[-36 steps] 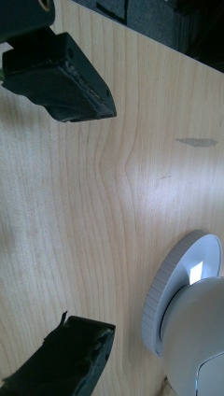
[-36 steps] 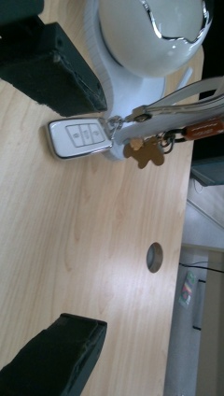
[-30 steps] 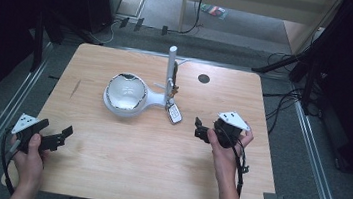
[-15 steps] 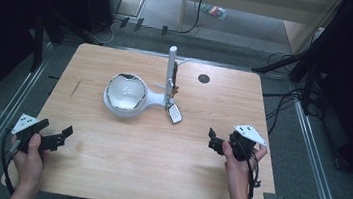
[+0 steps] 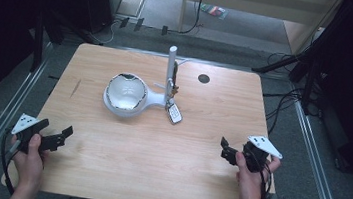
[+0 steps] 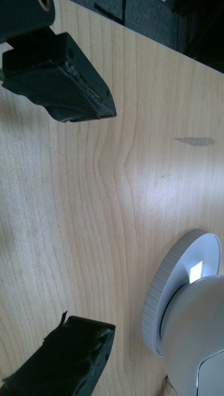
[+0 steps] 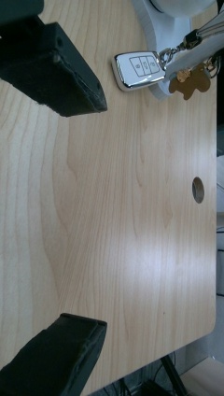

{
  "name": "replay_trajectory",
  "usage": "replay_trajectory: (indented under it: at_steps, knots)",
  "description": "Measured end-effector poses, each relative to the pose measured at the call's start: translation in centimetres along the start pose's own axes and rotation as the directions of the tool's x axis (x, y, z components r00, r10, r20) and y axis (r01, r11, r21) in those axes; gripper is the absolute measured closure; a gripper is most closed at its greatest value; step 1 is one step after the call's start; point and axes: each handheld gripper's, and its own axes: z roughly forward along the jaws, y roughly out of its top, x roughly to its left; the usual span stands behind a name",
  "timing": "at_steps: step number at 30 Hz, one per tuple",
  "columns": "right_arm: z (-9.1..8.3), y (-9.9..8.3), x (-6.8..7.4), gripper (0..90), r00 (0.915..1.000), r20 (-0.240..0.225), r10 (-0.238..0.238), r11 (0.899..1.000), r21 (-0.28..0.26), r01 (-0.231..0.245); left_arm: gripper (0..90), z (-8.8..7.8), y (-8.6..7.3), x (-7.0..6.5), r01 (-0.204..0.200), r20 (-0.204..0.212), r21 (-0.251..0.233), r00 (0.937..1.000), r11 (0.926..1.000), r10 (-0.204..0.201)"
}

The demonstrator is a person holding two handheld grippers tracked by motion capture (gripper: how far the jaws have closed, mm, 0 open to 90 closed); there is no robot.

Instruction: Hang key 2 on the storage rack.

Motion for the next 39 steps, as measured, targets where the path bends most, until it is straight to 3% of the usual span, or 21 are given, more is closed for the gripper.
replay_trajectory:
  at_steps: [14,21,34,39]
  knots:
    - [-2.0,-1.4,-2.5,0.0,0.999,0.045,0.007,1.0,0.007,-0.007,0.7,0.0,0.0,0.0,-0.005,0.001,-0.002,1.0,1.0,0.005]
    - [-3.2,-2.9,-3.9,0.0,0.997,0.071,0.032,0.999,0.016,-0.033,0.7,-0.1,0.0,0.1,-0.002,0.004,-0.001,1.0,1.0,0.002]
    - [-4.6,-5.6,-5.9,0.0,0.9965,0.077,0.032,0.999,0.029,-0.035,0.7,-0.1,0.0,0.4,0.023,0.023,-0.006,0.9995,0.9997,-0.023]
    - [-5.2,-6.6,-6.9,0.0,0.9976,0.053,0.046,0.999,0.024,-0.047,0.7,-0.1,0.0,0.2,0.018,0.022,-0.013,0.9996,0.9998,-0.018]
